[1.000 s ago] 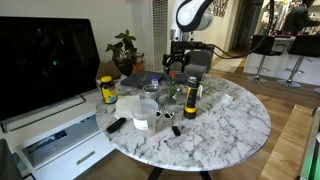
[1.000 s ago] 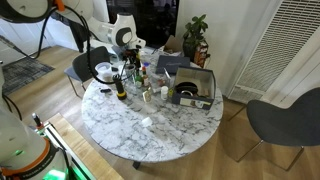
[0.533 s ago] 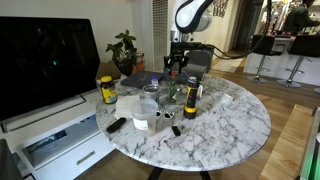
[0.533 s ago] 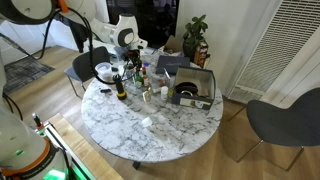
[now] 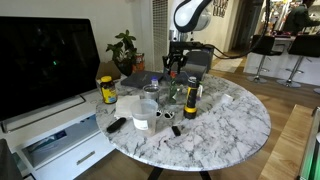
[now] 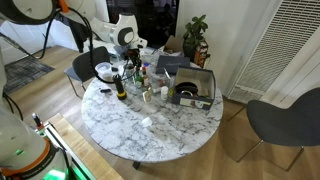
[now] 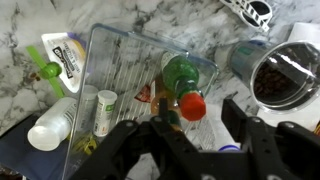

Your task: Remove the lid from the green hot sauce bottle that is in the crisper drawer and put it on the table to the right of the crisper drawer

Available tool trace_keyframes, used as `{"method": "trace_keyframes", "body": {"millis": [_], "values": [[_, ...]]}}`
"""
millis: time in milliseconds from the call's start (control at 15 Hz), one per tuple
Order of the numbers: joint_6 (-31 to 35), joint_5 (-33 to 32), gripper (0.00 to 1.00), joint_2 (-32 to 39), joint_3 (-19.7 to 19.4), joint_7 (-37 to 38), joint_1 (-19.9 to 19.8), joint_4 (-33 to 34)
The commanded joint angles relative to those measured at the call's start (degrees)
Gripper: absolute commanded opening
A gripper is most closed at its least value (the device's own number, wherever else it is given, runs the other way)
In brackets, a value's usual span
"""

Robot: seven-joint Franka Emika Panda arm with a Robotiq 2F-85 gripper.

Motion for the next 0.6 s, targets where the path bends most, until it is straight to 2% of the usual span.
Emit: {"method": "trace_keyframes", "body": {"millis": [0, 67, 200, 333, 400, 533], "values": [[-1.87, 1.52, 0.38, 1.01, -0.78, -0.63, 0.67, 1.24], [-1.93, 1.61, 0.35, 1.12, -0.77, -0.68, 0.65, 1.34], [-2.01, 1.76, 0.36, 1.28, -0.76, -0.73, 0.66, 1.56], [-2.17, 1.74, 0.25, 1.23, -0.78, -0.76, 0.75, 1.71], [-2.26, 1.67, 0.17, 1.16, -0.79, -0.75, 0.78, 1.78], [-2.52, 1.36, 0.17, 0.92, -0.94, -0.56, 0.92, 1.89]]}}
